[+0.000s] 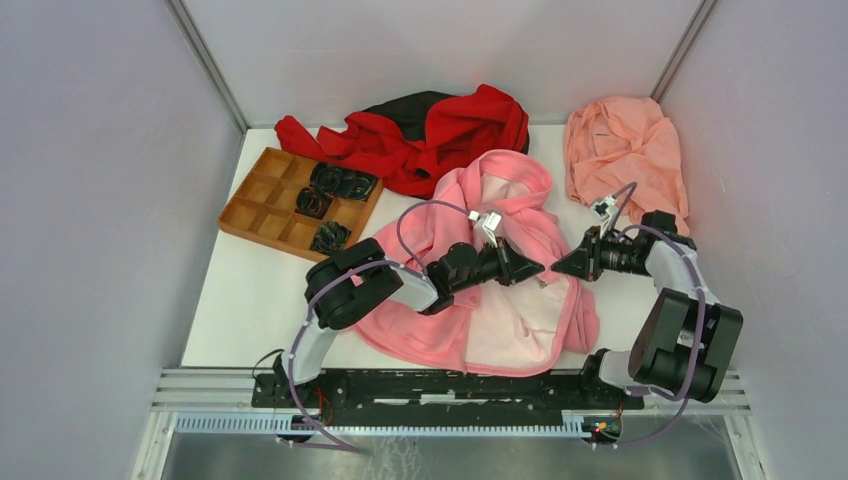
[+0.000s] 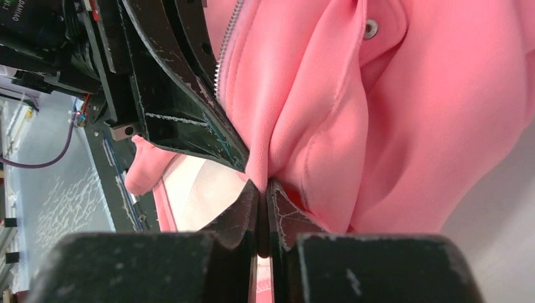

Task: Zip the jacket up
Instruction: Place the jacket at the center of the board.

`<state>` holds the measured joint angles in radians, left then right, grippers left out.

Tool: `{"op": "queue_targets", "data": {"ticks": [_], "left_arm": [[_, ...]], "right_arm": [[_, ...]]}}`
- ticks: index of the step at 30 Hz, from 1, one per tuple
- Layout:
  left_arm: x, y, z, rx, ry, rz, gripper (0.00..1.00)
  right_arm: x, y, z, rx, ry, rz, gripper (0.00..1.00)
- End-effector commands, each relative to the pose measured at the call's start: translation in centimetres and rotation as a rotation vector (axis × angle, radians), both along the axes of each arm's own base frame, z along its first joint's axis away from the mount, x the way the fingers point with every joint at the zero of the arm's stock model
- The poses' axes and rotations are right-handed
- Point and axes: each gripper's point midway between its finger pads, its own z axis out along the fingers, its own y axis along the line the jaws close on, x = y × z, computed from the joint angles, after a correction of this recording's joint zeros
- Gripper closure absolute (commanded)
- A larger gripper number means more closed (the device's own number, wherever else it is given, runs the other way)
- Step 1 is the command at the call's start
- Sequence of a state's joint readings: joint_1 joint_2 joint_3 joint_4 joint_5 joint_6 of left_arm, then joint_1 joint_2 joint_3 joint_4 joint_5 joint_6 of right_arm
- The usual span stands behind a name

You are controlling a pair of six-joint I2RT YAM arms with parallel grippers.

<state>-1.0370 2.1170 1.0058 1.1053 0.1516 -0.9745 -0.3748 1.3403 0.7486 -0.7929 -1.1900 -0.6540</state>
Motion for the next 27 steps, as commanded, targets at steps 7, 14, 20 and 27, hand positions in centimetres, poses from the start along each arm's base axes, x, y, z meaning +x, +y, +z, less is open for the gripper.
{"op": "queue_targets", "data": {"ticks": [7,14,20,27], "left_arm": [[1.3,-1.2,5.2,-0.226,-0.002,-0.047,0.98],[1.5,-1.6,6.5,-0.322,0.058,-0.083,0.98],[2.2,-2.1,6.4,-0.329,0.106,-0.060,0.98],[3.0,-4.0,4.8,-0.293,0.154,-0.010,0.98]], "right_arm": [[3.0,-4.9,5.4,-0.229,-0.300,0.063,0.58],[2.0,-6.6,5.0,-0.374,-0.426,0.162,0.34],[2.2,-7.7,5.8,-0.434,-0.511,0.155,0.26],[2.8,-6.9,8.9,-0.387,-0.589,0.112,0.02]]}}
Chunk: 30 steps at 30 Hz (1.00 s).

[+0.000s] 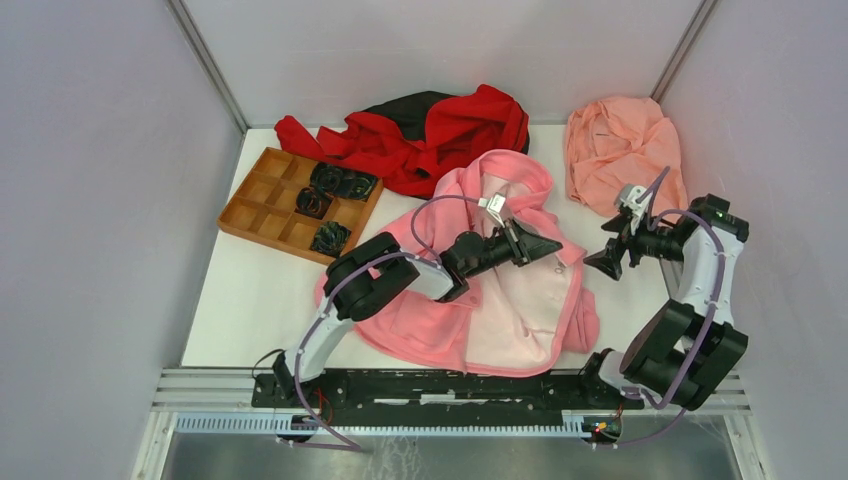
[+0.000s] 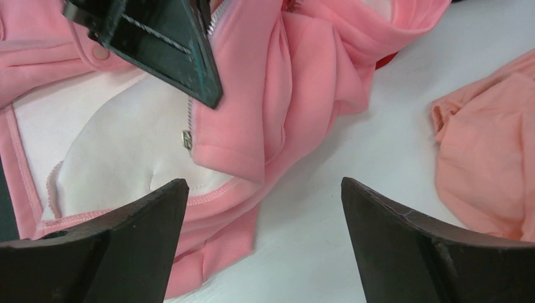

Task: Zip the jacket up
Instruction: Place the jacket at the center of the board.

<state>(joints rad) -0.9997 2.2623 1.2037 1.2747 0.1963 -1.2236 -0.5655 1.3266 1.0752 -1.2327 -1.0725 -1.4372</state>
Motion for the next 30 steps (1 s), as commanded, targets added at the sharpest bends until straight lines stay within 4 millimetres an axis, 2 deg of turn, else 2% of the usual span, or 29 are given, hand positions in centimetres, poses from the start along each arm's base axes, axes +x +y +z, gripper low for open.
{"op": "queue_targets", "data": {"ticks": [1,4,7,14,21,25,30], "left_arm": [[0.3,-1.7,-0.6,-0.001,0.055,0.023,0.98],[0.5,-2.5,-1.6,0.011,0.070,0.037,0.98],[0.8,-3.0,-2.5,0.021,0.079,0.047,0.98],[1.8,-3.9,-2.4,0.017,0.079,0.080,0.98],[2.7,-4.8,-3.8,0.050,0.116,0.116,0.98],[3.2,-5.3,-4.4,0.060,0.124,0.124,0.98],[3.5,-5.9,-4.8,0.062,0.125,0.124,0.98]], "right_arm": [[0.7,0.8,3.4,0.047,-0.109,0.012,0.02],[1.0,0.8,3.4,0.070,-0.077,-0.001,0.02],[1.2,0.5,2.5,0.041,-0.039,0.008,0.02],[2.1,-0.3,-0.8,-0.003,0.089,0.045,0.03],[4.4,-1.1,-1.7,-0.064,0.131,0.053,0.04],[4.8,-1.3,-2.2,-0.085,0.160,0.063,0.04],[4.9,-1.3,-3.8,-0.105,0.217,0.073,0.05]]}}
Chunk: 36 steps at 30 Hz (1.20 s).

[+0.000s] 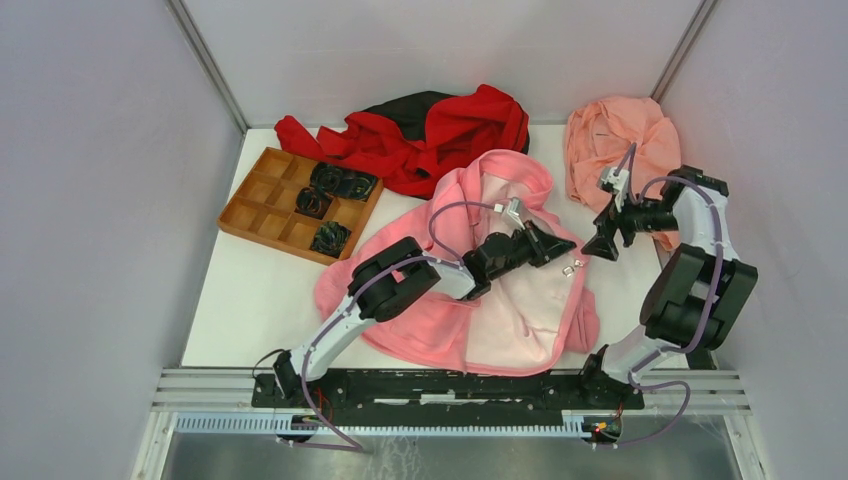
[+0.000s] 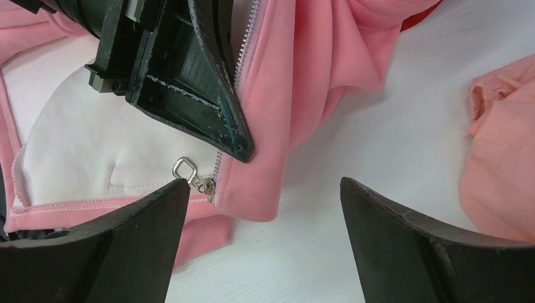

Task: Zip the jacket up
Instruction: Place the jacket at the center of the board.

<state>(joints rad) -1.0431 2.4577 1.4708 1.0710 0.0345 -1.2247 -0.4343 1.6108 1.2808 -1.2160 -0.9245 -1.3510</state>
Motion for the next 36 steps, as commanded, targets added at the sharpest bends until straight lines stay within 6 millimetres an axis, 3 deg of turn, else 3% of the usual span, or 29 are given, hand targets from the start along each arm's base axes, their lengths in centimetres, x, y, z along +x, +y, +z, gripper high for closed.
{"op": "queue_targets", "data": {"ticks": [1,12,19,30,36], "left_arm": [[0.5,-1.0,0.7,-0.040,0.032,0.010,0.98],[0.4,-1.3,0.3,-0.021,0.008,-0.002,0.98],[0.1,-1.3,0.4,-0.009,-0.015,-0.014,0.98],[-0.1,-0.7,0.2,0.028,-0.059,-0.024,0.98],[-0.1,-0.7,0.4,0.031,-0.069,-0.028,0.98]], "right_arm": [[0.5,-0.6,-1.0,-0.045,0.040,0.001,0.05],[1.4,-0.9,-2.6,-0.041,0.133,0.015,0.07],[0.8,-0.3,-4.0,-0.037,0.181,0.047,0.12],[-0.3,0.8,-5.2,-0.020,0.231,0.071,0.33],[-0.9,1.0,-5.6,-0.015,0.249,0.076,0.39]]}}
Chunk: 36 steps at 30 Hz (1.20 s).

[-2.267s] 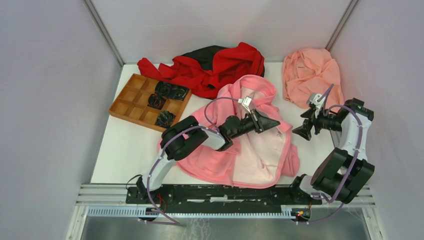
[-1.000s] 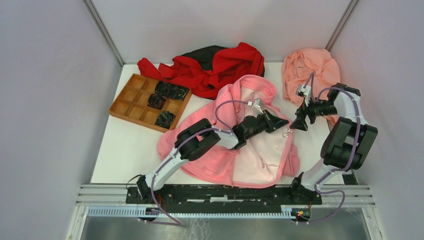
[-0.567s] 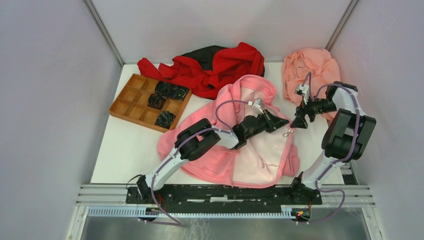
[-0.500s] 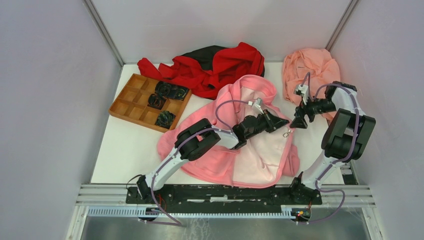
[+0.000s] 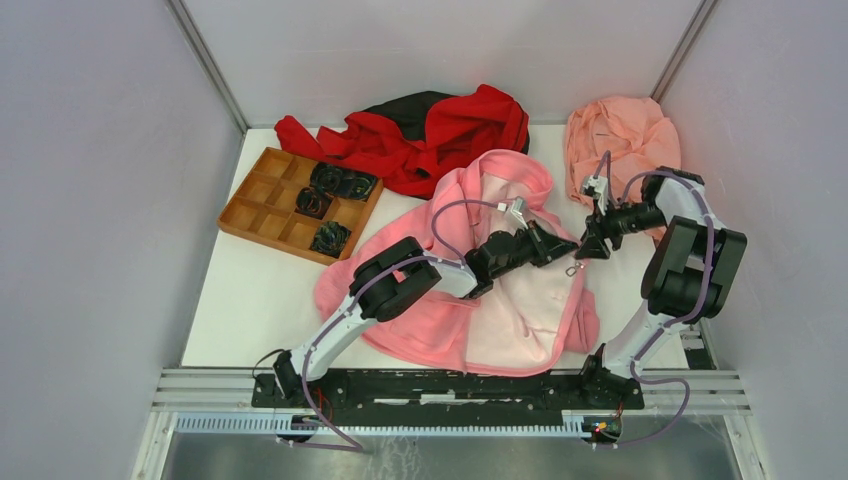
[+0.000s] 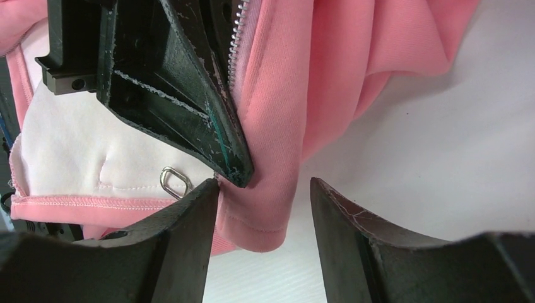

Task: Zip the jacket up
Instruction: Place the jacket at the center of the board.

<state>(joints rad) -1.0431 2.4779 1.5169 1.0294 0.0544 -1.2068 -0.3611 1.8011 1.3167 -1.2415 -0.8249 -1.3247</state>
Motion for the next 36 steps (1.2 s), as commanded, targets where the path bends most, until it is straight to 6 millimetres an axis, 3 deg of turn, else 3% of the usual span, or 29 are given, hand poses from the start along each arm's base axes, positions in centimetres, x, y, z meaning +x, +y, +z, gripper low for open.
{"op": "queue_targets", "data": {"ticks": [1,10,13,16,24,27,29,32,36], "left_arm": [[-0.2,0.1,0.9,0.008,-0.062,-0.011,0.98],[-0.3,0.6,1.0,0.013,-0.076,-0.006,0.97],[-0.5,0.9,1.2,0.011,-0.079,-0.003,0.97],[-0.9,1.3,1.8,0.014,-0.091,-0.012,0.97],[-3.4,2.9,2.3,0.074,-0.122,-0.101,0.96],[-5.1,4.0,1.2,0.124,-0.122,-0.158,0.96],[-6.1,4.9,0.5,0.158,-0.131,-0.193,0.96],[-7.3,6.3,-0.5,0.206,-0.149,-0.233,0.96],[-7.6,7.7,-0.9,0.219,-0.167,-0.255,0.95]], "right_arm": [[-0.7,0.2,-0.5,0.000,0.026,0.015,0.39],[-1.7,0.6,-1.1,0.007,0.054,0.020,0.46],[-2.2,0.7,-1.0,0.008,0.055,0.021,0.52],[-2.9,1.1,-0.8,0.017,0.050,0.020,0.66],[-7.0,3.5,-0.8,0.053,0.080,0.028,0.69],[-8.9,4.7,-0.9,0.078,0.104,0.028,0.64],[-9.6,5.2,-0.6,0.085,0.096,0.025,0.52],[-9.5,5.2,0.1,0.078,0.060,0.003,0.36],[-8.8,4.7,1.4,0.080,-0.007,-0.044,0.28]]}}
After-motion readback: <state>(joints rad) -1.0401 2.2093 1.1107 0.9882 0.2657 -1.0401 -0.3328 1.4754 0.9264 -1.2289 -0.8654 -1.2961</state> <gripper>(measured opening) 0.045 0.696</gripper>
